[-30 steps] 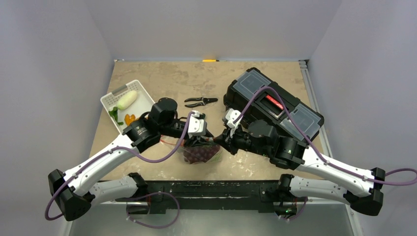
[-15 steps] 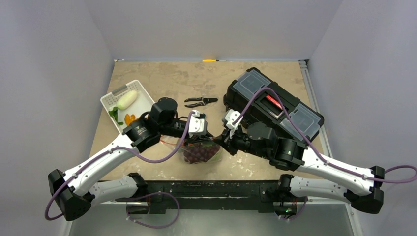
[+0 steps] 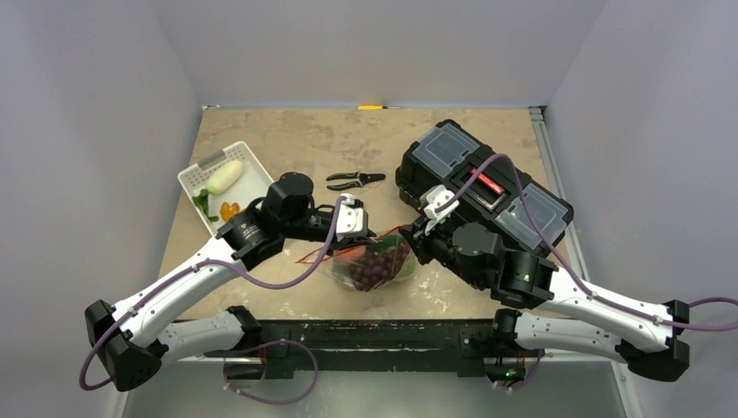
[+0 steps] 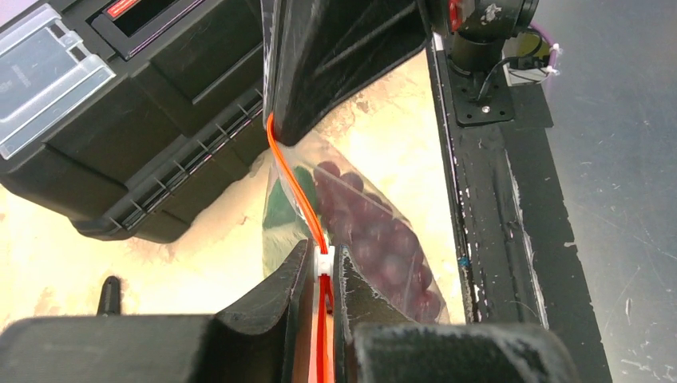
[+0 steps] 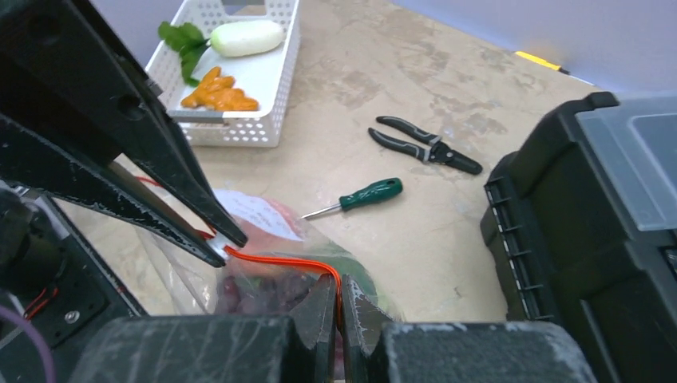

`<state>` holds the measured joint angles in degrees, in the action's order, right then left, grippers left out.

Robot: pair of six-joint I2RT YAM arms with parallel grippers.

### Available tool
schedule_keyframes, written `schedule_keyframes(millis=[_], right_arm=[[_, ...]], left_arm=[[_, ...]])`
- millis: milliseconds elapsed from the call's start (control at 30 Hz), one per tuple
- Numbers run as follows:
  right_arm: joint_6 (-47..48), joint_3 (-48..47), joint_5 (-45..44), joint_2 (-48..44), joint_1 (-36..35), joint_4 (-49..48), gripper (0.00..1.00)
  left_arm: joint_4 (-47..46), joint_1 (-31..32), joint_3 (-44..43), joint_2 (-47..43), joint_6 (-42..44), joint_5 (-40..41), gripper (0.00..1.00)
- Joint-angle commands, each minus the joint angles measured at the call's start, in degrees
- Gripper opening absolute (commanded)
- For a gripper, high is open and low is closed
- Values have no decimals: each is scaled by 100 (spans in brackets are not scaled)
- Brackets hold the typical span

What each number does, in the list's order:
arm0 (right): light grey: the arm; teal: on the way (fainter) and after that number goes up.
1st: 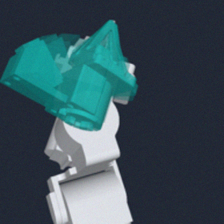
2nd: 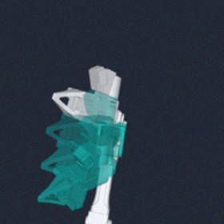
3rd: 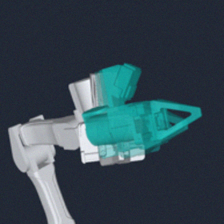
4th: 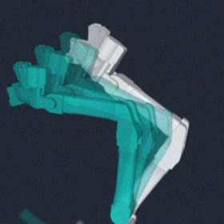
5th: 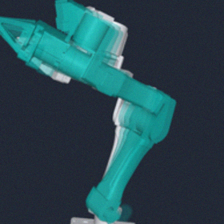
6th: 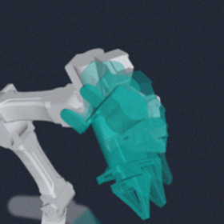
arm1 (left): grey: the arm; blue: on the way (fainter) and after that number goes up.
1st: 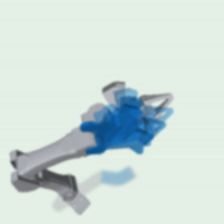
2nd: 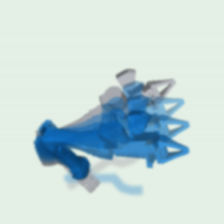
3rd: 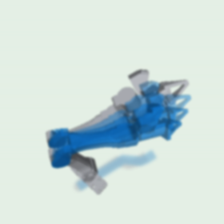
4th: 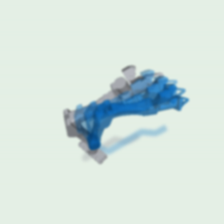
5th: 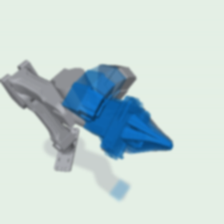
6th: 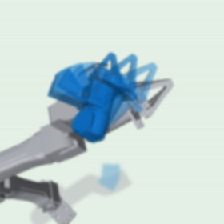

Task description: Place the food in the zip-top bag and seal the zipper

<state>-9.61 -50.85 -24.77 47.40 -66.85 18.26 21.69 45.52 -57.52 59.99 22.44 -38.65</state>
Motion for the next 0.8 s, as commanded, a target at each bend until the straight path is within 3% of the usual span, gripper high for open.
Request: schedule_keyframes(millis=[0, 367, 767], right_arm=[[-99, -2, -1215, -378, 84, -186, 0], [-406, 88, -2051, -1138, 84, 338, 0], [-1339, 28, -3234, -1793, 84, 1287, 0]], left_arm=[[234, 29, -173, -172, 158, 3, 0], [305, 35, -139, -282, 292, 176, 0], [313, 35, -93, -323, 369, 335, 0]])
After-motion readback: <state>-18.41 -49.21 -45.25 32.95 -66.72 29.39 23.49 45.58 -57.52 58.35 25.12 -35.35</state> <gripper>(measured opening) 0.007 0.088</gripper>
